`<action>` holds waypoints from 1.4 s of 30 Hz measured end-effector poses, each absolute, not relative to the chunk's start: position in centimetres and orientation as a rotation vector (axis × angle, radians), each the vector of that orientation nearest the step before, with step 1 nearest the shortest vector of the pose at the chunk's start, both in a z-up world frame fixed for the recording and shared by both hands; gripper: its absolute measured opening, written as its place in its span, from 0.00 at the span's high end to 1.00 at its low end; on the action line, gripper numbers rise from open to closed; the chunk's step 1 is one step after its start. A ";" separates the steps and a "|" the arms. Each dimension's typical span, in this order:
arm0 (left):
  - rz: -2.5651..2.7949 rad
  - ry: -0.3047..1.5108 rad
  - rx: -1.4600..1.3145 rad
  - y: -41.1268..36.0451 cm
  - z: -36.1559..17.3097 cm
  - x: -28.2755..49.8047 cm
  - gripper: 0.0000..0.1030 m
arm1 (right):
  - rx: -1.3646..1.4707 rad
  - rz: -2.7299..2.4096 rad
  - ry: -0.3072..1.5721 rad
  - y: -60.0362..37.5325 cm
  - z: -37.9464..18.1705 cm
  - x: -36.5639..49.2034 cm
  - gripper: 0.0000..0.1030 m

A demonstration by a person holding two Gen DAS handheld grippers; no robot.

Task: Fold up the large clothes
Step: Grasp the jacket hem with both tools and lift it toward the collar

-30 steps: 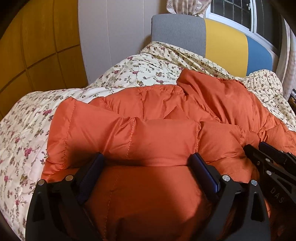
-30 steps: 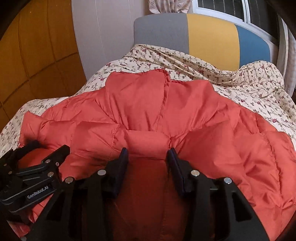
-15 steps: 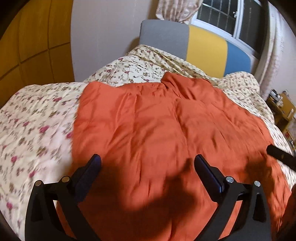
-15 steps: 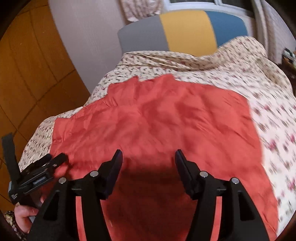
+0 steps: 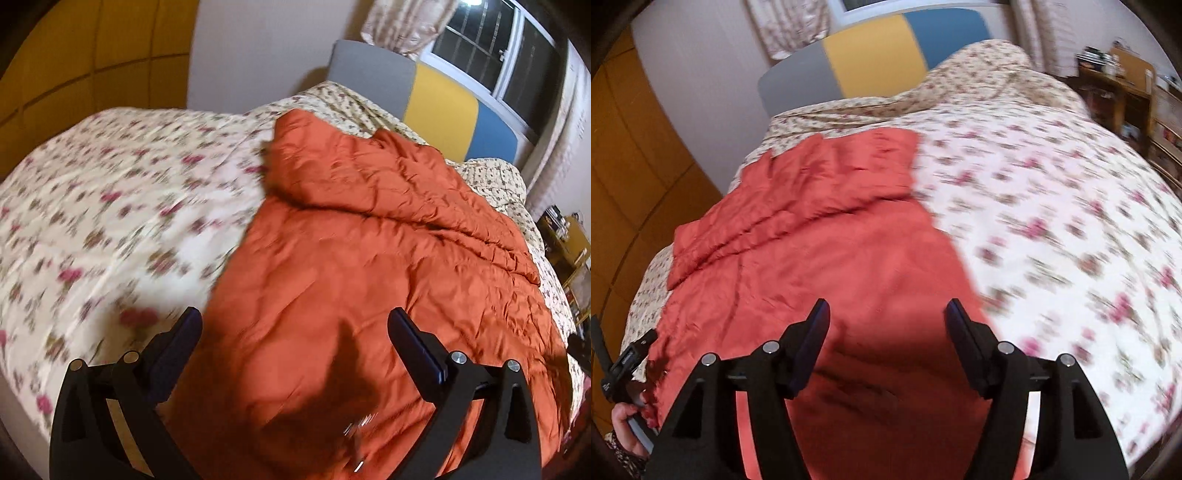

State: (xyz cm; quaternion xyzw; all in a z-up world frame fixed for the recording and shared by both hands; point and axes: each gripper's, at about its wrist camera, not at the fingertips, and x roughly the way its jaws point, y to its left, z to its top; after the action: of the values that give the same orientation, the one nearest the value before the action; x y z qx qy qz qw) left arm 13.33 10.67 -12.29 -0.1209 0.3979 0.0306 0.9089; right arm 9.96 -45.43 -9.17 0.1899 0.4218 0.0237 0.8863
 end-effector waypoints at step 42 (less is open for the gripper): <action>-0.272 0.797 -0.341 11.8 -9.0 -1.8 0.84 | 0.643 0.392 0.865 -48.4 -8.3 -3.1 0.89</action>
State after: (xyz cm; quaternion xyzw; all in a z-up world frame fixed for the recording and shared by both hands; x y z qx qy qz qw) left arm -1.79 11.84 -9.01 -0.1649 0.3849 -0.1314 0.8985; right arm -3.10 -48.37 -8.35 0.3040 0.4093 0.1855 0.8400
